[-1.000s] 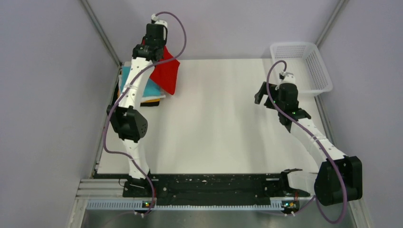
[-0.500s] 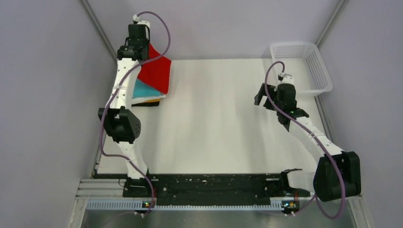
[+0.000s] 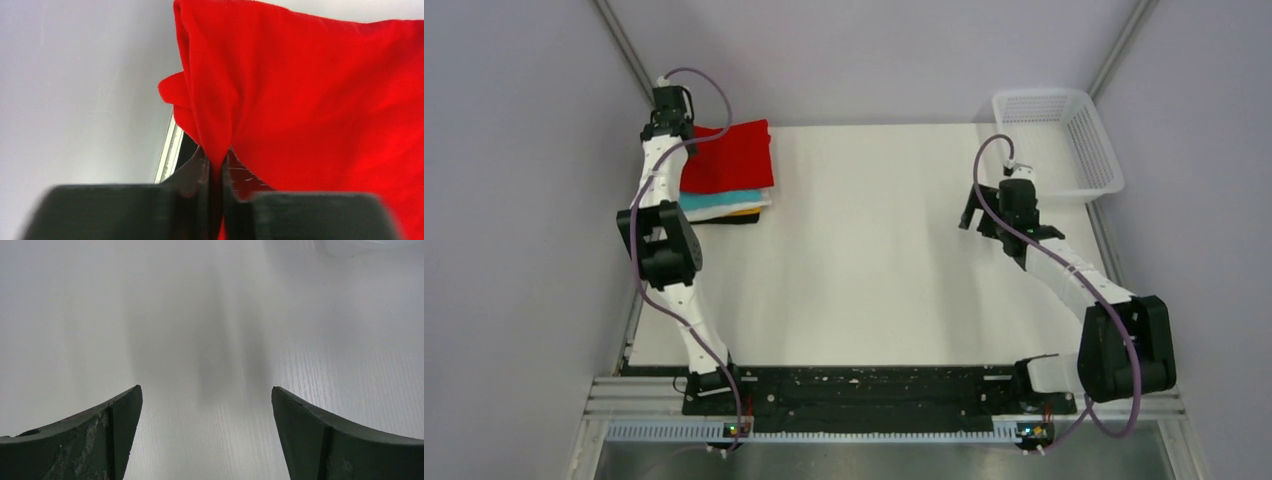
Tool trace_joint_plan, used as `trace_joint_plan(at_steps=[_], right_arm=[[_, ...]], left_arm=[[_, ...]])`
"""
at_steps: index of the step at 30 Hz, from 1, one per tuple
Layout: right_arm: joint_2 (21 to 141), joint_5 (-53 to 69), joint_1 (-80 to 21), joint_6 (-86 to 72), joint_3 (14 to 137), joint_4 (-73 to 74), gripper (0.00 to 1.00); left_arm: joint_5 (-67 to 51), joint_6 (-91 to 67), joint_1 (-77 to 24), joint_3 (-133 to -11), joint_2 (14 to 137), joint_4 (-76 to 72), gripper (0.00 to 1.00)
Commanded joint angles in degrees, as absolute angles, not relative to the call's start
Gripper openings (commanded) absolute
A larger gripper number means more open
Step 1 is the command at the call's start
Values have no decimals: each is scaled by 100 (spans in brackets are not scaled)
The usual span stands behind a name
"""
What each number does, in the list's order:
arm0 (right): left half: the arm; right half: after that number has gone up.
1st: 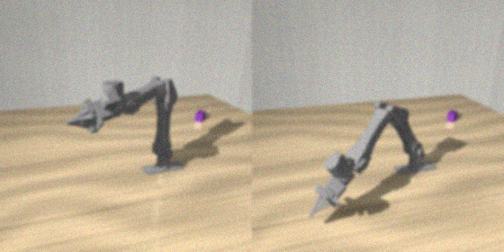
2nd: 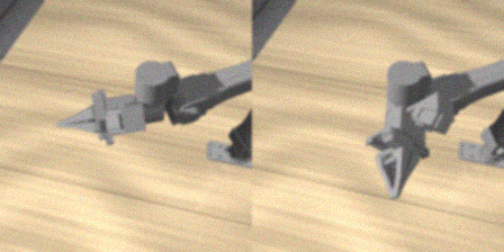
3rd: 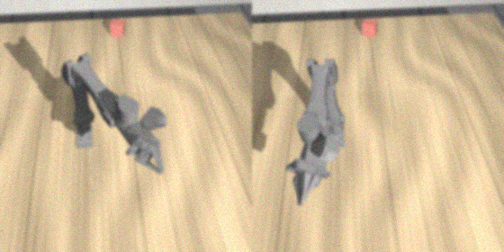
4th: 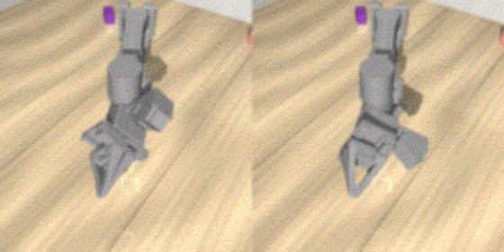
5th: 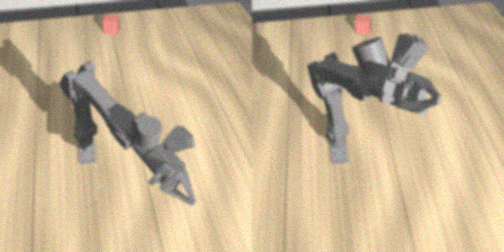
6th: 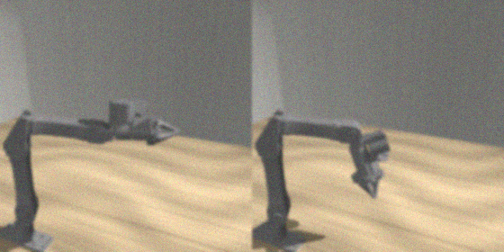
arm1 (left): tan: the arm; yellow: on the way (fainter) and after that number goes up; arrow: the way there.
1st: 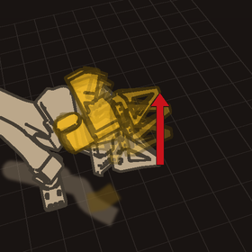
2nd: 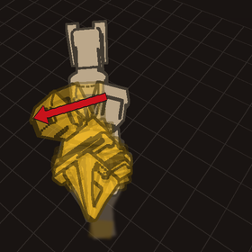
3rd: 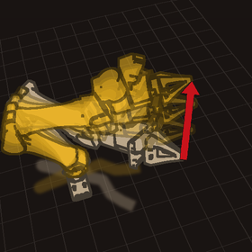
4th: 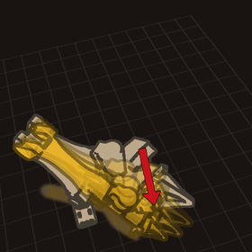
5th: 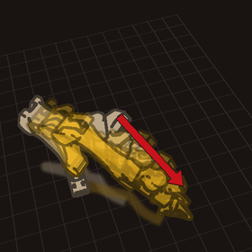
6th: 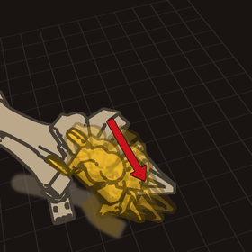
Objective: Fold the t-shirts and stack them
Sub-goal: Put the neatly folded tshirt into the corner of the board with the left arm, then reset both arms
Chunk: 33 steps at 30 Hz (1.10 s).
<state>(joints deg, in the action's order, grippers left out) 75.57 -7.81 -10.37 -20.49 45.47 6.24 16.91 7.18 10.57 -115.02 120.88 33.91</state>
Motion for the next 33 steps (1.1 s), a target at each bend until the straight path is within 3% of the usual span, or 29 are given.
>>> trace_joint_plan(at_steps=[1, 4, 5, 10, 16, 22, 27, 33], right_arm=[[7667, -925, -1078, -1938, 4910, 676, 99], [7667, -912, -1077, -1949, 4955, 711, 99], [7646, -937, -1078, -1961, 4964, 723, 99], [7353, -1085, -1076, -1983, 4894, 729, 99], [6840, -1208, -1081, -2048, 4668, 759, 99], [6333, -1285, -1071, -2096, 4139, 672, 99], [5783, -1495, -1064, -1761, 3623, 366, 99], [5100, -1965, -1070, -1860, 3136, 170, 99]], left_arm=[[1671, 560, 1183, -11463, 12103, 2705, 42], [2069, 275, 1187, -11426, 12126, 2660, 95], [2234, 133, 1187, -11412, 12107, 2659, 98], [2701, -831, 1177, -11368, 11817, 3005, 99], [1813, -1470, 985, -10180, 10497, 2858, 99], [1616, -1795, 305, -8045, 8486, 2073, 99], [1105, -2275, -234, -5468, 6691, 956, 99], [1013, -2587, -346, -3280, 4819, 266, 99]])
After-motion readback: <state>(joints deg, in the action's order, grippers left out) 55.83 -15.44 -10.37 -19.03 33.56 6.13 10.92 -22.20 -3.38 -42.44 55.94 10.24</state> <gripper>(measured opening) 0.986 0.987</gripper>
